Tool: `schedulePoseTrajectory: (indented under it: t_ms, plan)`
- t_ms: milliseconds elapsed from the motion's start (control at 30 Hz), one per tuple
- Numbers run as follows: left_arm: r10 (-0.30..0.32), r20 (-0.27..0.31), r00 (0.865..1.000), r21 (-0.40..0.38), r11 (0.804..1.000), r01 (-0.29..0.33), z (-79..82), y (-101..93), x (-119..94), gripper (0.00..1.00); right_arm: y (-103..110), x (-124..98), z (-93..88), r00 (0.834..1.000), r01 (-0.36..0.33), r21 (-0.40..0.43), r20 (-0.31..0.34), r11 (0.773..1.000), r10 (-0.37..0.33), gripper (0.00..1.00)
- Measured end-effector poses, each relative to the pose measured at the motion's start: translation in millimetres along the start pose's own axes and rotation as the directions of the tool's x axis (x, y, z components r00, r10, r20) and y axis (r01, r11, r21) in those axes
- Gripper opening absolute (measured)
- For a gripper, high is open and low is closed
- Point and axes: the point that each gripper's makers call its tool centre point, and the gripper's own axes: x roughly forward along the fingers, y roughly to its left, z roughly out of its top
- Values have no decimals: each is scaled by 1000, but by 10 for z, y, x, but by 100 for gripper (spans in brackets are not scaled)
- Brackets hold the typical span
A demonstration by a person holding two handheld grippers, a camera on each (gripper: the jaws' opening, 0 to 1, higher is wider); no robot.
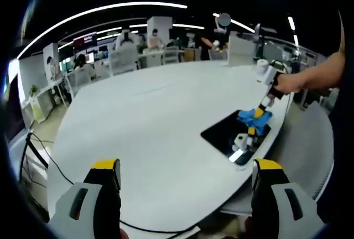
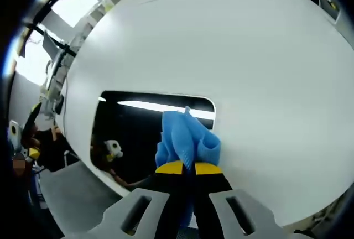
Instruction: Wipe the mirror surface with the cleaning cloth until all visible marks leave the cleaned area.
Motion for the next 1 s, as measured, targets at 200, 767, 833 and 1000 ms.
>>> schedulePoseTrajectory:
  t_ms: [200, 767, 833, 1000]
  plan:
    - [0, 4, 1000, 0, 1000, 0, 38, 29, 30, 99, -32, 40, 184, 1000, 12, -15, 7, 1000, -12, 0]
    - [1, 10, 1000, -27, 1000, -1, 71, 47, 101, 100, -113, 121, 543, 1000, 17, 6, 9, 1000, -17, 0]
    - [-3, 9, 1000, -27, 1000, 3, 64, 32, 120, 100, -113, 117, 540, 1000, 15, 14, 7, 1000, -15, 0]
    - [-12, 10, 1000, -29, 999, 12, 71, -20, 148, 100, -118, 131, 543, 1000, 21, 14, 17, 1000, -21, 0]
